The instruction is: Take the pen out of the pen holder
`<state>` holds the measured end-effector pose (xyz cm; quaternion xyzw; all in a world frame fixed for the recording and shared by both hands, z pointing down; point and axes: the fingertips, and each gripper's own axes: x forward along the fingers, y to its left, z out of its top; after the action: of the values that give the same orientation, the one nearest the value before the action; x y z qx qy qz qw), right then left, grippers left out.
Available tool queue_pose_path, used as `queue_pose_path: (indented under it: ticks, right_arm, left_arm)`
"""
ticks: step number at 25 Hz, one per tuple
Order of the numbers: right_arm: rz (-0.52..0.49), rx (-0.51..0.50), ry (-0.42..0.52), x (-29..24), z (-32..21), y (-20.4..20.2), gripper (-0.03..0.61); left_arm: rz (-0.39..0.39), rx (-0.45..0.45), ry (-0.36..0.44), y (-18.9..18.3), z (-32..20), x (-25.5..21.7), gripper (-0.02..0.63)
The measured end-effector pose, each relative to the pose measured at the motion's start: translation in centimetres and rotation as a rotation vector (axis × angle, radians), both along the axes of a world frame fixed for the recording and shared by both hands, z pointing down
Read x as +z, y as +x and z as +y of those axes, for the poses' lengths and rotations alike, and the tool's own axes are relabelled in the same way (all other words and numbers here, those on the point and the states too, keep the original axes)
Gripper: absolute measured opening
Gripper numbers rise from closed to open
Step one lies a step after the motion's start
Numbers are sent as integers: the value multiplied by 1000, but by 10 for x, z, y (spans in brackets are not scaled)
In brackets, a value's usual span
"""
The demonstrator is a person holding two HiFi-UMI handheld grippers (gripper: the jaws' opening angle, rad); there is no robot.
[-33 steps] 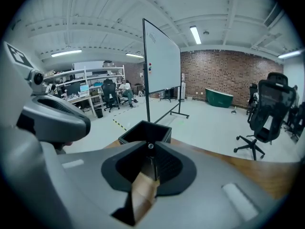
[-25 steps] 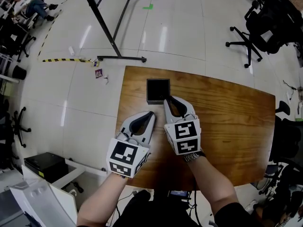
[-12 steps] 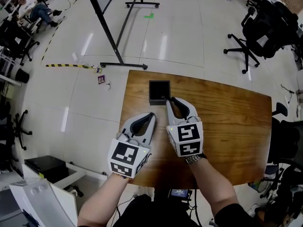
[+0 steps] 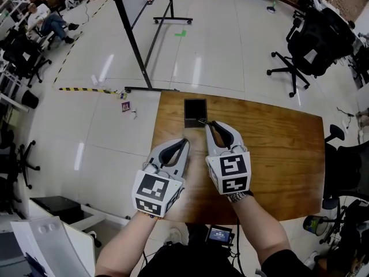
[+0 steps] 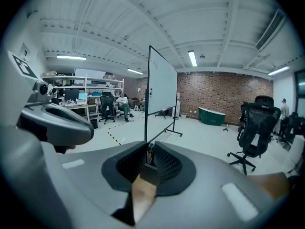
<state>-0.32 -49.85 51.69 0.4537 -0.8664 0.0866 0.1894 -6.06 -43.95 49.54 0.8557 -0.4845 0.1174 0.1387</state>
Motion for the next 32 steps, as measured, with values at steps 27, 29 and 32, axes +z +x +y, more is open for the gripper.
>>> queue_pose_path:
  ticks: [27, 29, 32]
  right_arm:
    - [23, 42, 144, -94, 234, -11, 48]
    - [26, 43, 151, -99, 255, -12, 48]
    - [31, 40, 160, -105, 283, -15, 48]
  left_arm:
    - [-23, 63, 164, -30, 218, -80, 5]
    - [-25, 69, 172, -31, 236, -85, 5]
    - [-29, 76, 181, -33, 261, -89, 5]
